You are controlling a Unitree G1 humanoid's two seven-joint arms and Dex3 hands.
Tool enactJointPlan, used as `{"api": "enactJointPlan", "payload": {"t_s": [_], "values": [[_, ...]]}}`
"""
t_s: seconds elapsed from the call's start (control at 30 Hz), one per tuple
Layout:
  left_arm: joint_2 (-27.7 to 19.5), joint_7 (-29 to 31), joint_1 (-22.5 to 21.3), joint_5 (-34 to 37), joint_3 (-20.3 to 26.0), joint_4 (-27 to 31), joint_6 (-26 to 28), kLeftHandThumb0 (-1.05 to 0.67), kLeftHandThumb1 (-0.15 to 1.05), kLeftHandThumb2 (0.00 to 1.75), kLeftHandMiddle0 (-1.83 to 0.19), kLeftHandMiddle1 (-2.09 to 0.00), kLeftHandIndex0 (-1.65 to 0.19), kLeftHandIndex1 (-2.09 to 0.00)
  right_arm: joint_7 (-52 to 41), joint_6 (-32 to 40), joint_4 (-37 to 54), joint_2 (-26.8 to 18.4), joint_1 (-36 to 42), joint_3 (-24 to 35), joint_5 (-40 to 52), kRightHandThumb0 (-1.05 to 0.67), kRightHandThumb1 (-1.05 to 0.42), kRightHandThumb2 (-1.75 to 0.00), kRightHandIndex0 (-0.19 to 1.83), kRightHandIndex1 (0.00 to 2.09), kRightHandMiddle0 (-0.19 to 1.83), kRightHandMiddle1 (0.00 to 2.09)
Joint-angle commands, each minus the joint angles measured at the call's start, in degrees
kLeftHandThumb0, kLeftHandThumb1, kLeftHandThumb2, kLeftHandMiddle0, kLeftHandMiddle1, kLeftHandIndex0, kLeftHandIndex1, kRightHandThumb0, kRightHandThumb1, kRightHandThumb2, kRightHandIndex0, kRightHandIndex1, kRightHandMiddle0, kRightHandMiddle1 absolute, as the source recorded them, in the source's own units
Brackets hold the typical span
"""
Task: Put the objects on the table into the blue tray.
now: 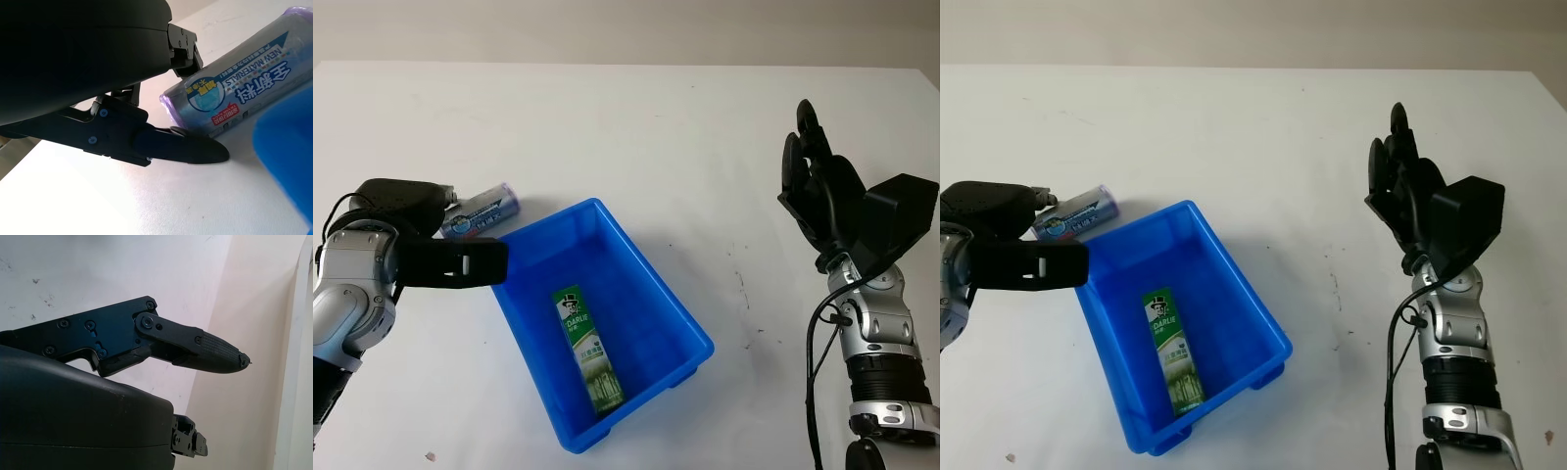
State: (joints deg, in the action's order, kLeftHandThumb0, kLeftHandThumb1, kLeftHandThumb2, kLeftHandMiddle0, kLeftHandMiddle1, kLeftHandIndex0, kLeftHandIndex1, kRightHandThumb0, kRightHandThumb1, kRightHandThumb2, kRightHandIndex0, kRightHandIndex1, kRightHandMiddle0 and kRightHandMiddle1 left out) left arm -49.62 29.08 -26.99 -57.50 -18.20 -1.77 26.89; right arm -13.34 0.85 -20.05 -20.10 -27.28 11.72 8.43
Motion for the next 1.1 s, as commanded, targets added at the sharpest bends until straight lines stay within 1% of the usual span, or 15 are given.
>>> {"api": "enactJointPlan", "payload": {"t_s": [0.0,0.03,0.1,0.13,0.17,0.2,0.27,0.4,0.5,0.67,0.83,0.9,0.97,1.03,1.07], "values": [[1.0,-2.8,0.9,0.7,0.9,-1.4,-1.9,-0.49,1.05,0.31,-0.44,-2.09,0.01,-1.32,-0.3,-0.7,0.3,-0.4,-0.5,0.5,0.4,-0.73,-1.05,-0.71,-0.19,0.0,-0.19,0.0],[1.3,-4.6,1.1,1.6,1.6,-2.1,-3.1,-0.49,1.05,0.32,-0.43,-2.09,0.0,-1.19,-0.3,-0.6,0.3,-0.3,-0.5,0.5,0.5,-0.73,-1.05,-0.71,-0.19,0.0,-0.19,0.0],[1.7,-6.9,1.3,2.5,2.4,-3.1,-4.8,-0.49,1.05,0.32,-0.47,-2.09,0.04,-1.4,-0.2,-0.5,0.2,-0.2,-0.5,0.7,0.6,-0.73,-1.05,-0.7,-0.19,0.0,-0.19,0.0],[1.9,-7.5,1.1,2.8,2.5,-3.6,-5.5,-0.5,1.05,0.35,-0.51,-2.09,0.06,-1.67,0.0,-0.6,0.2,-0.1,-0.4,0.7,0.6,-0.73,-1.05,-0.69,-0.19,0.0,-0.19,0.0],[2.4,-8.0,0.8,3.6,2.9,-4.3,-6.0,-0.51,1.05,0.36,-0.54,-2.09,0.05,-1.85,0.2,-0.4,0.3,-0.1,-0.3,0.7,0.6,-0.73,-1.05,-0.69,-0.19,0.0,-0.19,0.0],[3.0,-8.7,0.4,4.4,3.4,-4.9,-6.4,-0.52,1.05,0.4,-0.58,-2.09,-0.01,-2.0,0.2,-0.4,0.4,-0.1,-0.3,0.7,0.6,-0.74,-1.05,-0.68,-0.19,0.0,-0.19,0.0],[4.4,-9.8,-0.1,6.1,4.4,-5.9,-6.5,-0.52,1.05,0.44,-0.57,-2.09,-0.01,-2.07,0.3,-0.4,0.3,-0.1,-0.2,0.8,0.7,-0.74,-1.05,-0.68,-0.19,0.0,-0.19,0.0],[5.8,-11.7,-0.9,8.8,6.0,-7.4,-7.6,-0.48,1.05,0.46,-0.58,-2.09,-0.14,-2.09,0.5,-0.1,0.5,0.1,-0.1,0.9,0.9,-0.73,-1.05,-0.66,-0.19,0.0,-0.19,0.0],[5.2,-13.2,-1.3,9.8,6.3,-9.0,-10.2,-0.44,1.05,0.46,-0.69,-2.09,-0.23,-2.09,0.6,-0.2,0.5,0.2,0.0,0.9,1.0,-0.72,-1.05,-0.66,-0.19,0.0,-0.19,0.0],[4.4,-15.2,-2.8,10.9,6.7,-12.5,-13.0,-0.37,1.05,0.46,-0.79,-2.09,-0.24,-2.09,0.1,-0.6,0.2,0.2,0.2,1.1,1.6,-0.72,-1.05,-0.65,-0.19,0.0,-0.19,0.0],[3.8,-18.8,-4.9,11.5,8.1,-14.4,-15.3,-0.35,1.05,0.46,-0.78,-2.09,-0.31,-2.09,-0.3,-0.6,0.2,-0.2,0.2,0.8,1.3,-0.7,-1.05,-0.68,-0.19,0.0,-0.19,0.0],[3.9,-20.3,-5.7,12.5,9.1,-15.2,-16.0,-0.34,1.05,0.46,-0.74,-2.09,-0.25,-2.09,-0.6,-0.7,0.0,-0.2,0.2,0.8,1.5,-0.69,-1.05,-0.69,-0.19,0.0,-0.19,0.0],[3.3,-24.1,-6.9,13.8,10.3,-17.3,-19.1,-0.33,1.05,0.43,-0.68,-2.09,-0.21,-2.09,-0.4,-1.2,-0.1,0.2,0.2,1.1,1.6,-0.68,-1.05,-0.69,-0.19,0.0,-0.19,0.0],[2.8,-26.9,-7.9,14.1,10.9,-18.9,-21.2,-0.33,1.05,0.4,-0.67,-2.09,-0.22,-2.09,-0.2,-1.2,0.1,0.5,0.2,1.2,1.8,-0.68,-1.05,-0.68,-0.19,0.0,-0.19,0.0],[2.9,-27.0,-8.5,14.6,11.7,-18.5,-20.7,-0.34,1.05,0.41,-0.71,-2.09,-0.25,-2.09,-0.4,-1.0,0.1,0.5,0.3,1.2,2.0,-0.68,-1.05,-0.68,-0.19,0.0,-0.19,0.0]]}}
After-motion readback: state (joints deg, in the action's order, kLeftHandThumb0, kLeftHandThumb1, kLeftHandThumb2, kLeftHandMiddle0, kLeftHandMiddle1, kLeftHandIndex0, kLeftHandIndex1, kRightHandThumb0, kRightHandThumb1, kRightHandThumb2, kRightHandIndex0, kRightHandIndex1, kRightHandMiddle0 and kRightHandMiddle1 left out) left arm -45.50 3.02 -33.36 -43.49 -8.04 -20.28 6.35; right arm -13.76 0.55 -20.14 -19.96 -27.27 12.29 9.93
